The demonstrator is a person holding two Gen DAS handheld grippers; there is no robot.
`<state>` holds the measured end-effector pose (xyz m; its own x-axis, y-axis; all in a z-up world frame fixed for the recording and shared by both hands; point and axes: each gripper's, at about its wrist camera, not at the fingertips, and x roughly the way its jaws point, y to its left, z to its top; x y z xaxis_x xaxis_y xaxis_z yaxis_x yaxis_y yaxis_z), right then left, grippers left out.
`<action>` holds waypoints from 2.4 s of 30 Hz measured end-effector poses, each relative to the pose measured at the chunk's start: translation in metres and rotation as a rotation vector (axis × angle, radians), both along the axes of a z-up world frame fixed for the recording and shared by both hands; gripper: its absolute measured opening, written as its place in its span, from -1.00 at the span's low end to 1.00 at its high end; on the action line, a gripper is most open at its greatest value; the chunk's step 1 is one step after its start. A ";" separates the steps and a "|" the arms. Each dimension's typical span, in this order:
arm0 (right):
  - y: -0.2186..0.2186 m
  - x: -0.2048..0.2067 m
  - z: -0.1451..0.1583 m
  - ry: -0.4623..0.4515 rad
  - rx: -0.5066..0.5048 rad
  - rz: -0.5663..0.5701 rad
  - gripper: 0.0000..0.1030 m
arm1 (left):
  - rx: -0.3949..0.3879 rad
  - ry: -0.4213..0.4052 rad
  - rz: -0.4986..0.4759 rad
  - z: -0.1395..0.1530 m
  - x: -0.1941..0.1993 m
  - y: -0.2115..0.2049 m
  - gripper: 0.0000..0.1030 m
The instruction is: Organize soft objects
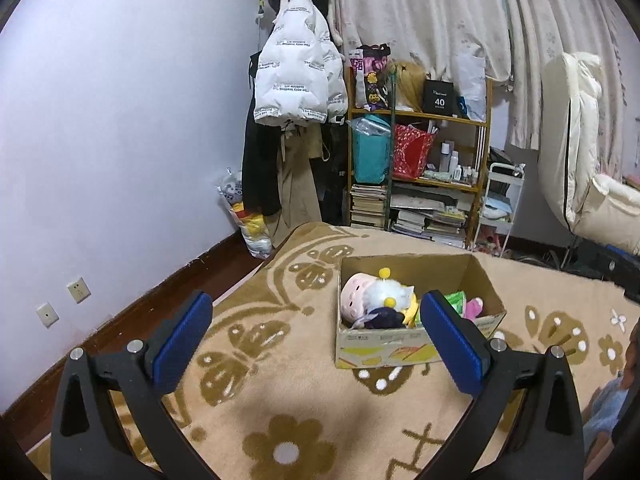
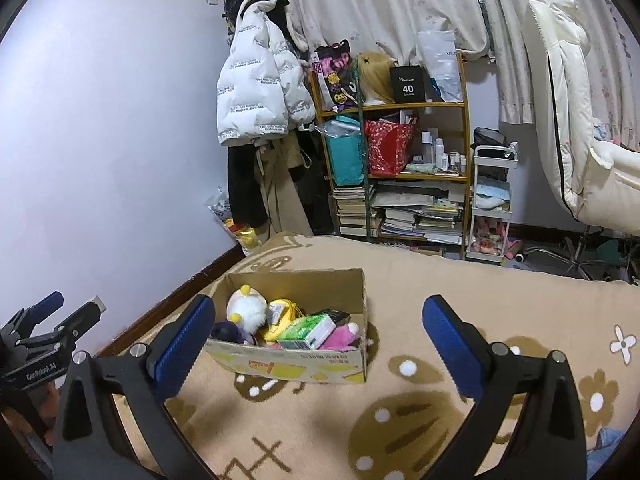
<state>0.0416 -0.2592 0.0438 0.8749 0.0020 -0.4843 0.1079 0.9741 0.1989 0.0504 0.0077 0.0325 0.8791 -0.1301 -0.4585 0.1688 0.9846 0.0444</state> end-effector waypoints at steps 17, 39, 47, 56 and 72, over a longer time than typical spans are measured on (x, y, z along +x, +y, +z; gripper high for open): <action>-0.004 0.000 -0.011 -0.005 0.037 0.006 1.00 | 0.042 -0.039 -0.034 -0.020 -0.003 -0.009 0.99; 0.003 0.009 -0.023 0.020 0.029 0.019 1.00 | 0.043 -0.012 -0.023 -0.025 0.001 -0.009 0.99; 0.002 0.009 -0.024 0.022 0.030 0.018 1.00 | 0.048 -0.016 -0.021 -0.025 0.000 -0.008 0.99; -0.001 0.011 -0.027 0.033 0.027 0.016 1.00 | 0.057 -0.017 -0.027 -0.026 0.000 -0.010 0.99; -0.002 0.011 -0.030 0.040 0.029 0.019 1.00 | 0.057 -0.011 -0.019 -0.028 -0.001 -0.013 0.99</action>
